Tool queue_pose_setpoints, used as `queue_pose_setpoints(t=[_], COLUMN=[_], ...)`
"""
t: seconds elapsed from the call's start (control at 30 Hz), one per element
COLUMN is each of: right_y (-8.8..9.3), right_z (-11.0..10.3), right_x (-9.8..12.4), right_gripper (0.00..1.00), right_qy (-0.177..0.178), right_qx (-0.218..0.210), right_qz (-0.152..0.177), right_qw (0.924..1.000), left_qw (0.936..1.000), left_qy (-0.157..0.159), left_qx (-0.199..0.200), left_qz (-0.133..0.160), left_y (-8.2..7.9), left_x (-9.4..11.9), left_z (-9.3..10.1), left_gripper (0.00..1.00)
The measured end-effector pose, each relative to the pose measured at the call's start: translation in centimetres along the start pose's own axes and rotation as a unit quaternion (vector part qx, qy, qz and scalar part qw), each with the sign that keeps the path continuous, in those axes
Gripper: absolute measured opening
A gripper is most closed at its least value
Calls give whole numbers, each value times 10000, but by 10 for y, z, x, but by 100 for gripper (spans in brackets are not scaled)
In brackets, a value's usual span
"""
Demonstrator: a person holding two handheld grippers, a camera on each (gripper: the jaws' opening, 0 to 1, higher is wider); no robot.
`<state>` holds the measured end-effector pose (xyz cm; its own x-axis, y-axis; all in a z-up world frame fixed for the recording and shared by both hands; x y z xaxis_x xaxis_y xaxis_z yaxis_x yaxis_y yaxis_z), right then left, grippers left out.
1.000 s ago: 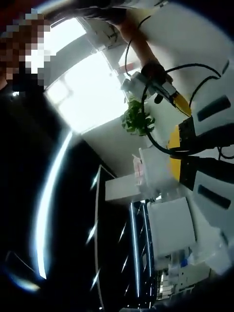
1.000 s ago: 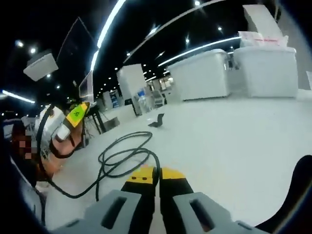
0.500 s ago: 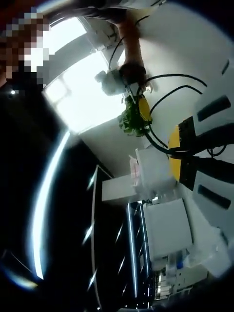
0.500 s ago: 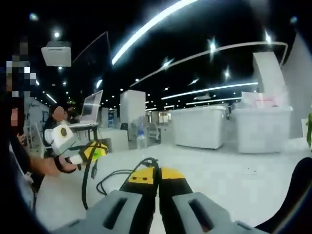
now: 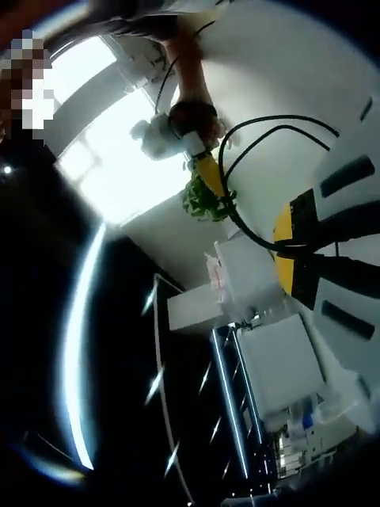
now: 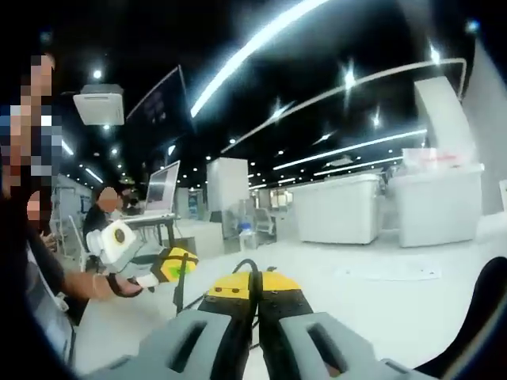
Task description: Coil the Type-C to USB data cable on the desktop and secure it with Velcro straps.
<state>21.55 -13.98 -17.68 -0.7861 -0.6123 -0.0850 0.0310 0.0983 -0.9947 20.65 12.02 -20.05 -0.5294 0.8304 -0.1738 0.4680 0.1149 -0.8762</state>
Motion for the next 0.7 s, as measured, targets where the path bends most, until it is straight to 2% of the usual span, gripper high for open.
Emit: queue_pose_setpoints(t=[0.57, 0.7], right_y=[-4, -5], right_z=[-22, -24], right_x=[3, 3], right_gripper=[1, 1], right_qy=[-527, -618], right_qx=[-100, -122], right_qz=[269, 286], right_qw=[9982, 9976], left_qw=[9988, 9984], left_qy=[-188, -206], left_qx=[-136, -182], left_qz=[-421, -494], left_y=[14, 16], left_x=[-2, -2], left_z=[-4, -5], left_gripper=[5, 8])
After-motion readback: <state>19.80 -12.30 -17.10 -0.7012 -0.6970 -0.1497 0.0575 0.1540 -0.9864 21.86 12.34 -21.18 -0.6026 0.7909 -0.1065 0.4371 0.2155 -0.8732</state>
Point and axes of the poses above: the point that each gripper's makers call its tool centre point, and the gripper's own axes: x roughly backward along the fingers, z roughly to its right, y roughly out of its underside, the point moved 10 cm from there along x, roughly backward along the fingers, and after that the axes turned 7 degrees about y, right-handed, at the moved point
